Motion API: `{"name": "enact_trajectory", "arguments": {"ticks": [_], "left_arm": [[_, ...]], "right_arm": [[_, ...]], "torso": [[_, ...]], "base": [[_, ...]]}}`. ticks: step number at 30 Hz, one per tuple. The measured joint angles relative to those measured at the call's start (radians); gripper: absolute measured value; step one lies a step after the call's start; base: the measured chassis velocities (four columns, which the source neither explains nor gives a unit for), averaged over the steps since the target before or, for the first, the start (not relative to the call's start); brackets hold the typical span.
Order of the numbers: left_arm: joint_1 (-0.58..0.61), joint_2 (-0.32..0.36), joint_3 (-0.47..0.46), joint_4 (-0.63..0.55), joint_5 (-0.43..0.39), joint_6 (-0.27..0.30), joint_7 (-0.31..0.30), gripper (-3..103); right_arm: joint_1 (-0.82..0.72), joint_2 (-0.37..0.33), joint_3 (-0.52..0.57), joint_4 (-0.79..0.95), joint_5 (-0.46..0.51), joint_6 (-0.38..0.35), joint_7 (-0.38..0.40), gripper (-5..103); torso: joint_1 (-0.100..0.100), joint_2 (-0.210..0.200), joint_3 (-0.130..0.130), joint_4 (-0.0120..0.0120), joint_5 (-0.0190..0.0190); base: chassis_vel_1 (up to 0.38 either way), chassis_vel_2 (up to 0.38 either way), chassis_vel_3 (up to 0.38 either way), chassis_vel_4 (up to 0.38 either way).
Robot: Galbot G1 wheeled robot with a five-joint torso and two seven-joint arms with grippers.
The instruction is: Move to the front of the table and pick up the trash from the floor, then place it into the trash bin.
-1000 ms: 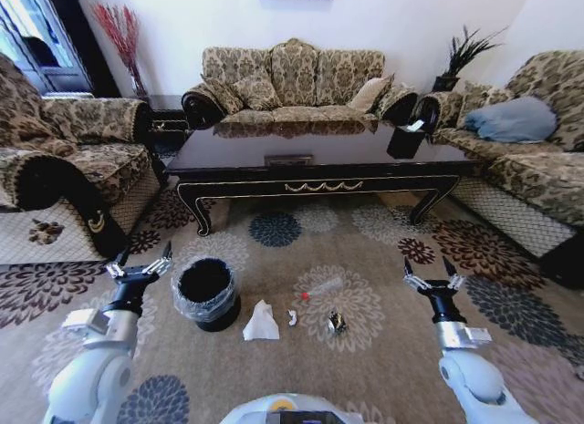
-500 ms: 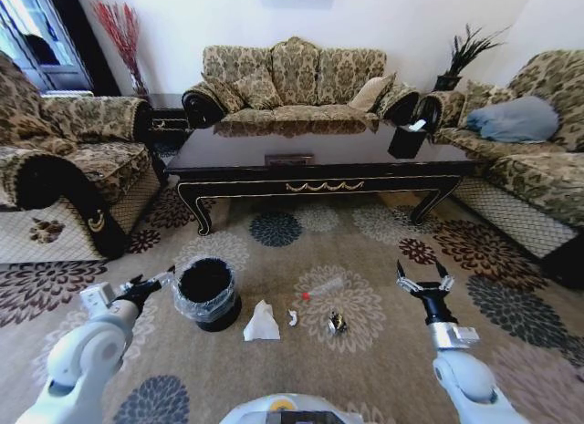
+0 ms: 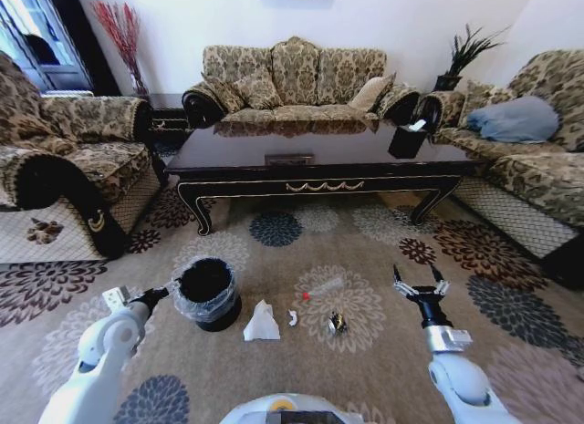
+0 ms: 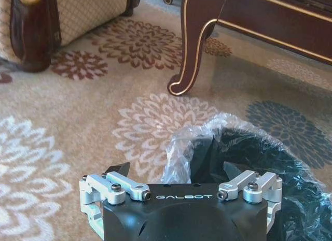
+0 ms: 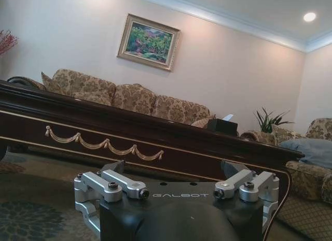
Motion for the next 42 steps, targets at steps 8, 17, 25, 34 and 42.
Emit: {"name": "enact_trajectory", "arguments": {"ticks": [8,17,25,34,42], "left_arm": [[-0.036,-0.032,0.034,0.086,0.032,-0.039,0.035,100],[-0.089,-0.047,0.068,0.19,0.049,-0.081,0.073,100],[-0.113,-0.059,0.094,0.22,0.06,-0.099,0.086,103],[-0.111,-0.059,0.106,0.232,0.077,-0.115,0.094,74],[-0.068,-0.049,0.086,0.203,0.087,-0.11,0.097,42]], "right_arm": [[0.017,-0.011,-0.019,-0.029,0.005,-0.002,0.013,100],[0.032,-0.021,-0.03,-0.059,0.006,-0.001,0.015,100],[0.042,-0.027,-0.038,-0.077,0.005,-0.001,0.015,100],[0.052,-0.032,-0.04,-0.091,0.007,0.003,0.015,100],[0.067,-0.031,-0.054,-0.103,0.006,0.006,0.015,100]], "torso": [[0.0,0.0,0.0,0.0001,0.0],[0.0,0.0,0.0,0.0001,0.0],[0.0,0.0,0.0,0.0,0.0],[0.0,0.0,0.0,0.0002,0.0003],[0.0,0.0,0.0,-0.0002,-0.0006]], "base": [[0.0,0.0,0.0,0.0],[0.0,0.0,0.0,0.0],[0.0,0.0,0.0,0.0],[0.0,0.0,0.0,0.0],[0.0,0.0,0.0,0.0]]}}
